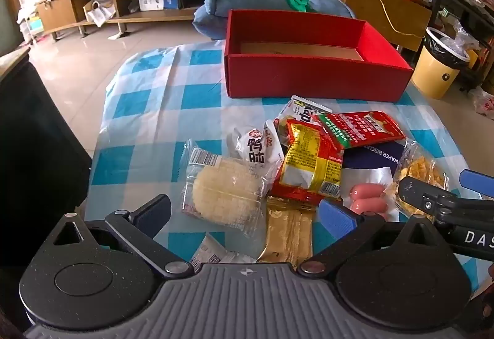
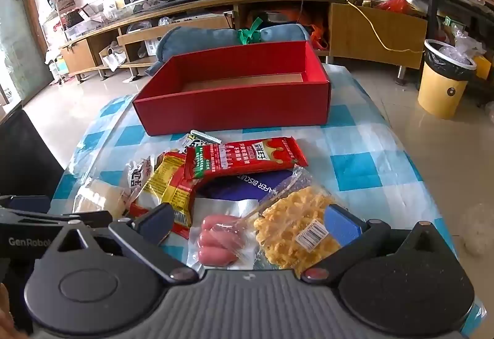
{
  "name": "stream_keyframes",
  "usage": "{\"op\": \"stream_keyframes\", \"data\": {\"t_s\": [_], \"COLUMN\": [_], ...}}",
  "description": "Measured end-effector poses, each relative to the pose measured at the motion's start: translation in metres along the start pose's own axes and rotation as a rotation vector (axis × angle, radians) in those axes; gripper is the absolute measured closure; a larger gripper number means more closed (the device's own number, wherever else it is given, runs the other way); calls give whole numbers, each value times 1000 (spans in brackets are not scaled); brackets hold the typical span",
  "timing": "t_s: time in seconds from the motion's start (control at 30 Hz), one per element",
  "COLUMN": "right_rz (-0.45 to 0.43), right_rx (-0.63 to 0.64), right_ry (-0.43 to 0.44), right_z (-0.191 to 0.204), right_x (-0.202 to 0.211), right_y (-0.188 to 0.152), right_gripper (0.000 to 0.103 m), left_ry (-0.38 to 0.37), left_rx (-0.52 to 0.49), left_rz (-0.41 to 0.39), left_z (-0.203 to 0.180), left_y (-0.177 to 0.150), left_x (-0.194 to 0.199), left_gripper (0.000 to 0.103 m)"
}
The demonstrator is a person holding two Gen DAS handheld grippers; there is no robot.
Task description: Organize snacks
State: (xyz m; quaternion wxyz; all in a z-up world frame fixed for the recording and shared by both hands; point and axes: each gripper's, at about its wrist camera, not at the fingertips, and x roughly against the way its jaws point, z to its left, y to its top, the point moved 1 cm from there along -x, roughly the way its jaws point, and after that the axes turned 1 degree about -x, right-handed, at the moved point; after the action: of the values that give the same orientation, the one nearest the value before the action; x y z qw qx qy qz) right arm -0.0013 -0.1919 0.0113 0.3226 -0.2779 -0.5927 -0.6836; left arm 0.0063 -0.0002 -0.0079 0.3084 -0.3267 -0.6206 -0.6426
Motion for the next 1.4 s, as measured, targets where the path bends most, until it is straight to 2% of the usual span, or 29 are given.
{"op": "stream_keyframes", "data": {"t_s": [1.4], "right_rz": [42], "right_rx": [14], "right_ry": [-5], "right_z": [2], "right_x": [-7], "right_y": [-3], "right_gripper": [0], "left_ry": [-15], "left_rx": [0], "left_rz": [19], "left_z": [1], "left_y": [-5], "left_x": [-4], "left_gripper": [5]}}
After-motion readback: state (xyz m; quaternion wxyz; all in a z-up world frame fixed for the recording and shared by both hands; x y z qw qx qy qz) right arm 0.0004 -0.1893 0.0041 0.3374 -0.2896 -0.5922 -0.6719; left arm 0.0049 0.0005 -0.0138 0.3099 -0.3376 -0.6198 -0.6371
